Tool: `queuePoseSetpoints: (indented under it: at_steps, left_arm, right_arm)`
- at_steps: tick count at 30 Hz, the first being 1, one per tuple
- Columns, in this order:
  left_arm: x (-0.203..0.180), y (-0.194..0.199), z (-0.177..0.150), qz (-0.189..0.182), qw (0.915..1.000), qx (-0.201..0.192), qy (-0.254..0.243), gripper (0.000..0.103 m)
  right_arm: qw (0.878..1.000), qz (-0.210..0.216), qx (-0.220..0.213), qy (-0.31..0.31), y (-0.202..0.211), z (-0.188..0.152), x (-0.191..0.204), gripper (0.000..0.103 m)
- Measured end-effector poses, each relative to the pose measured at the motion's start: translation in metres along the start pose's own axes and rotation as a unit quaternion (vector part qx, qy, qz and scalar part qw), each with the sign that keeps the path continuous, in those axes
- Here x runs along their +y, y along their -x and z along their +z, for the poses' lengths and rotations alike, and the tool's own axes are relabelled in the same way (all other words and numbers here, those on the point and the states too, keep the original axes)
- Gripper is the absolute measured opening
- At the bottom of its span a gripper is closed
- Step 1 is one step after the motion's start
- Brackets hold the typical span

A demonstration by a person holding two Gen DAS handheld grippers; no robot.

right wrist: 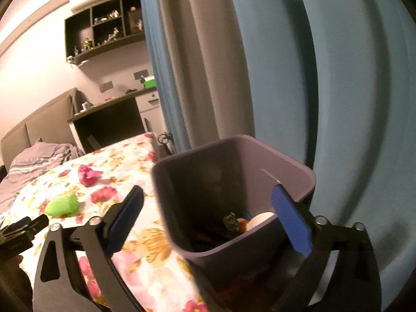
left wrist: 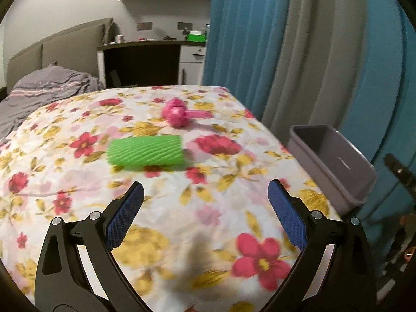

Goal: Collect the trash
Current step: 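Move both open tools back over the green scrubber and pink bag, then grasp the green foam-net scrubber with the left tool while the right tool grasps the pink bag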

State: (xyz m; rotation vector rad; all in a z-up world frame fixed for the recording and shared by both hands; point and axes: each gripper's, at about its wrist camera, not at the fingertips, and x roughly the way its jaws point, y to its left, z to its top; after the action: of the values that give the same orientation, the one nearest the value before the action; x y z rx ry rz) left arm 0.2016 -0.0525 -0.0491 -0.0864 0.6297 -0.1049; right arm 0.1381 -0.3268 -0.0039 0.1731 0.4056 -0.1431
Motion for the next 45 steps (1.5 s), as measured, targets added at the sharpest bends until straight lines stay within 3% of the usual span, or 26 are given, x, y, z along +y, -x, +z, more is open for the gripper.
queuePoseSetpoints:
  at_steps: [11, 18, 24, 29, 35, 40, 45]
  left_arm:
    - [0.075, 0.026, -0.007, 0.067, 0.9976, 0.000, 0.020, 0.097]
    - [0.104, 0.025, 0.000, 0.064, 0.9968, 0.005, 0.047, 0.097]
    - [0.107, -0.011, 0.014, 0.039, 0.9973, 0.017, 0.061, 0.097]
    - [0.092, -0.047, 0.029, 0.016, 0.9969, 0.039, 0.067, 0.097]
    - [0.065, -0.099, 0.040, 0.039, 0.9953, 0.084, 0.030, 0.097]
    - [0.068, -0.126, 0.045, 0.056, 0.9923, 0.108, 0.022, 0.097]
    - [0.078, -0.137, 0.047, 0.047, 0.9918, 0.114, 0.035, 0.094]
  right_arm:
    - [0.997, 0.062, 0.009, 0.041, 0.010, -0.008, 0.067, 0.097]
    - [0.994, 0.088, 0.015, 0.056, 0.001, -0.008, 0.109, 0.097]
    - [0.994, 0.091, 0.009, 0.067, -0.010, -0.001, 0.129, 0.097]
    - [0.996, 0.066, 0.011, 0.065, -0.034, 0.009, 0.131, 0.097]
    - [0.997, 0.054, 0.016, 0.058, -0.058, 0.022, 0.129, 0.097]
    - [0.996, 0.048, 0.023, 0.066, -0.074, 0.025, 0.128, 0.097]
    - [0.996, 0.052, 0.038, 0.063, -0.091, 0.025, 0.133, 0.097]
